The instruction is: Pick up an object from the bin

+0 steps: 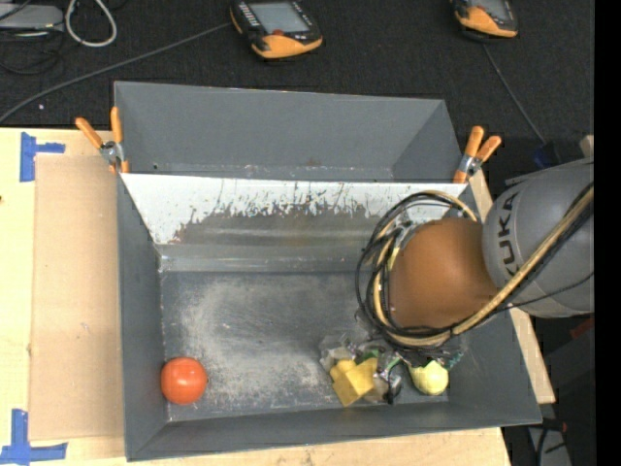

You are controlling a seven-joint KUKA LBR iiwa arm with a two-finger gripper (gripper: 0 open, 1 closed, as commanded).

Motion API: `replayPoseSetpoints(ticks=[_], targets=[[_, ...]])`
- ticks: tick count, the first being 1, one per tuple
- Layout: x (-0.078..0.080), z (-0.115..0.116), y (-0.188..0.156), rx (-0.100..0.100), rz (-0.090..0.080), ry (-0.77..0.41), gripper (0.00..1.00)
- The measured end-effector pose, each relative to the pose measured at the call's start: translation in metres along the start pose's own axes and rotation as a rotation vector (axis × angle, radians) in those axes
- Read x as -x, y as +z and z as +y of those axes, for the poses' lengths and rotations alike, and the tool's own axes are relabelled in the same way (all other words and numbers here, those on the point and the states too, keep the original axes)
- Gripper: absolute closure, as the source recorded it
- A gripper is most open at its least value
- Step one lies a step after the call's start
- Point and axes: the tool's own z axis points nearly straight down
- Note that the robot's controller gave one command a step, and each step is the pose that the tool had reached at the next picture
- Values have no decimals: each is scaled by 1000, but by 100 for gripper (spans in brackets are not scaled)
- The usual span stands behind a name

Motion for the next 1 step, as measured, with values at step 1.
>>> replayPoseSetpoints(ticks=[1], targets=[[-2, 3, -39, 8, 6, 2, 100]])
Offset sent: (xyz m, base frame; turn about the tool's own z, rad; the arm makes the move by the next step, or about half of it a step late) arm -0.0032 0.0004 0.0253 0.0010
